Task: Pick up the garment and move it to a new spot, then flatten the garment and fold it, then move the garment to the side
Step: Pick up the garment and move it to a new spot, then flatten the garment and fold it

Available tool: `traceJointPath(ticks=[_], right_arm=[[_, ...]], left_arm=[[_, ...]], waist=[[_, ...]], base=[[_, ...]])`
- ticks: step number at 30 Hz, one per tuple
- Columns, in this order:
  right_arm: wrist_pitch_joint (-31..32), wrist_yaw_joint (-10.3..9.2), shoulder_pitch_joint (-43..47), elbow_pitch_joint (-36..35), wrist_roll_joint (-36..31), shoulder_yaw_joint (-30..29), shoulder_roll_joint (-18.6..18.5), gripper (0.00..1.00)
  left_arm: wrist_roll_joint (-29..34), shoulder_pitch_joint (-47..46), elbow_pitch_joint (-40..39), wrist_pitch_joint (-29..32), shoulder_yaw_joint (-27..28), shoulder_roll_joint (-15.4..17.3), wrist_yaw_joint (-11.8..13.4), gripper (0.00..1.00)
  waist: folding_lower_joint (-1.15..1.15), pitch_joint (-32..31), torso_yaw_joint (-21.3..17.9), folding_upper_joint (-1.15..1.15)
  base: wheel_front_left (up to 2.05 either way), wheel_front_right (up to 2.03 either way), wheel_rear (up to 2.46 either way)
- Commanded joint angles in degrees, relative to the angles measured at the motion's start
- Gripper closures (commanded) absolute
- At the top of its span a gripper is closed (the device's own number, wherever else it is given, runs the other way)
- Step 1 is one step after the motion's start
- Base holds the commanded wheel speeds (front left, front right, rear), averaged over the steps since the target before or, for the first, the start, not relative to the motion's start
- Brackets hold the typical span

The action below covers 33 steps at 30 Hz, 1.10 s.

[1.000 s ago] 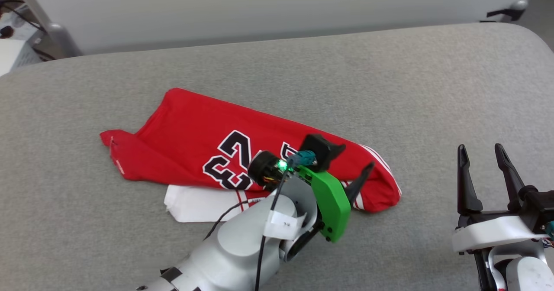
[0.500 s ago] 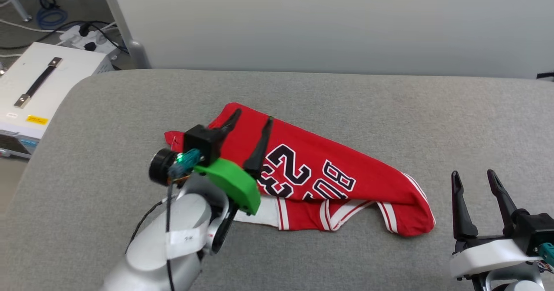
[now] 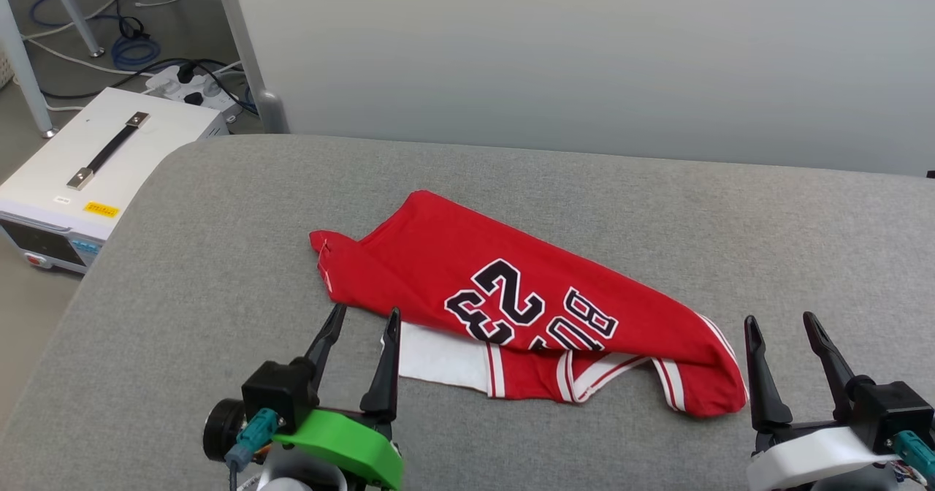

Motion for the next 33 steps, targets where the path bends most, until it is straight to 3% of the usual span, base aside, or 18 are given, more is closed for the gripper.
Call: traceJointPath(ticks=[1, 16, 20, 26, 33], right_arm=[[-0.52, -0.04, 0.72, -0.02, 0.44, 0.21, -0.02, 0.00], [-0.52, -0.04, -0.09, 0.80, 1.58, 0.25, 0.17, 0.00], [1.01, -0.04, -1.73, 2.28, 2.64, 1.57, -1.34, 0.00], [16.27, -0.04, -9.60, 1.33, 6.20, 8.09, -9.03, 0.00], [43.07, -0.04, -24.18, 0.70, 18.18, 19.98, -21.30, 0.00]], left_arm=[[1.49, 1.32, -0.23, -0.32, 0.85, -0.96, -0.80, 0.00], [9.21, 2.59, 1.46, -0.32, 8.27, -7.35, -7.28, 0.00], [10.47, 1.91, 1.96, -0.32, 9.01, -8.54, -8.49, 0.00], [11.84, -0.08, 1.55, -0.32, 9.97, -9.97, -9.81, 0.00], [12.44, -2.96, 1.25, -0.32, 9.76, -11.03, -10.83, 0.00]], waist=[[0.00, 0.02, -0.02, 0.00], [0.00, 1.83, 0.59, 0.00], [0.00, 3.46, 1.97, 0.00], [0.00, 8.24, 5.34, 0.00], [0.00, 14.39, 10.60, 0.00]], base=[[0.00, 0.00, 0.00], [0.00, 0.00, 0.00], [0.00, 0.00, 0.00], [0.00, 0.00, 0.00], [0.00, 0.00, 0.00]])
